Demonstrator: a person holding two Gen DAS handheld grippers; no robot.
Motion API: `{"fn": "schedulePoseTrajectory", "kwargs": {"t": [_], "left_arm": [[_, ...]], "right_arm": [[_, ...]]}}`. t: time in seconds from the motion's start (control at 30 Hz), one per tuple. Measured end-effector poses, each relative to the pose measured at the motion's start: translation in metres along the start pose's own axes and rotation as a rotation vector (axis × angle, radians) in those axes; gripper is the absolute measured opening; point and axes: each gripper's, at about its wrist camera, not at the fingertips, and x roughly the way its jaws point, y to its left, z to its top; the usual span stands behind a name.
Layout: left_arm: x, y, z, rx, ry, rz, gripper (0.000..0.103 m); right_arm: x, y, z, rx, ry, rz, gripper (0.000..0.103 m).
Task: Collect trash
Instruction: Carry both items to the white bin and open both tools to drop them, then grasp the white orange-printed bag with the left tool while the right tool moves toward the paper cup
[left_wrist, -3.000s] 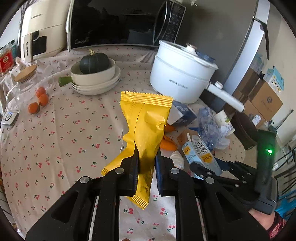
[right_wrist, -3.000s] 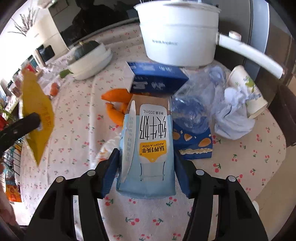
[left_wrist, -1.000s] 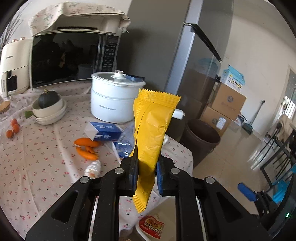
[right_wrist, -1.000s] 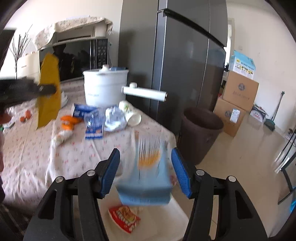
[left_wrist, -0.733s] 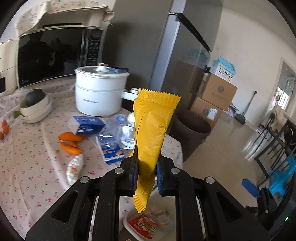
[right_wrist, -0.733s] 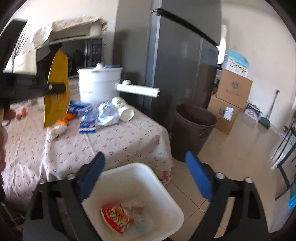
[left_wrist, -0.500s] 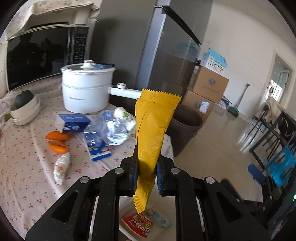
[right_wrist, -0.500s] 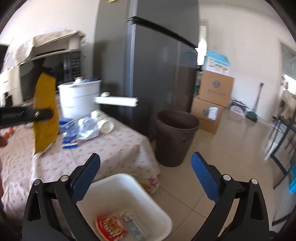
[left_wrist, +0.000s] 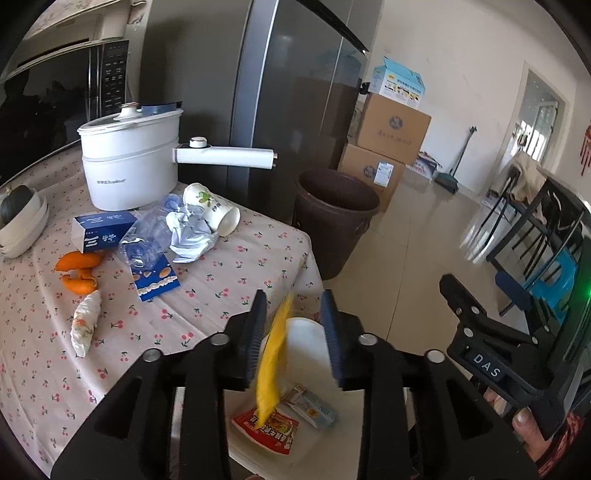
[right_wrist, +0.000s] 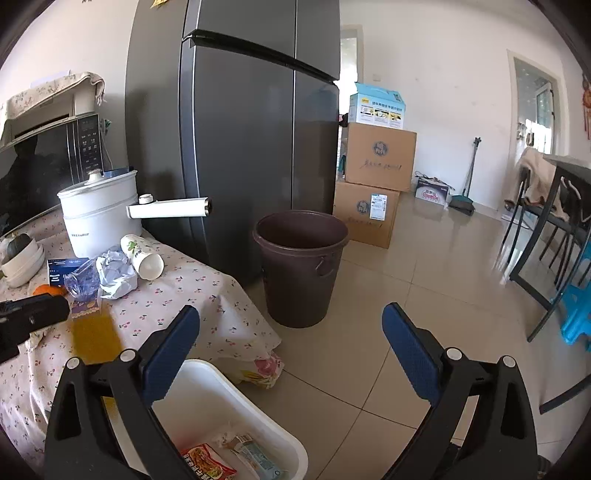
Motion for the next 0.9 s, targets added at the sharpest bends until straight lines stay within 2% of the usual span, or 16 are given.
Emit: {"fn": "schedulePoseTrajectory", "kwargs": {"t": [0.23,0.4,0.47,0.9], "left_arm": [[-0.003,-0.003,-0.001,0.022,-0.018,0.045,0.060],[-0.001,-0.002,-0.003,0.032,-0.019,0.093,0.083],[0.000,-0.001,-0.003,0.031,-0.020,0.110,0.089],[0.009,0.015,-0.004,0.001,0.013,0.180,0.094]], "right_arm": [[0.004,0.005,-0.002,-0.018,0.018,0.001,0.096],[0.006,0.008,-0.003,-0.028,0.037,0.012,0.096],[0.007,0.009,-0.004,-0.030,0.046,0.017,0.096],[0.011,0.012,-0.006,-0.028,0.062,0.019,0.096]]}}
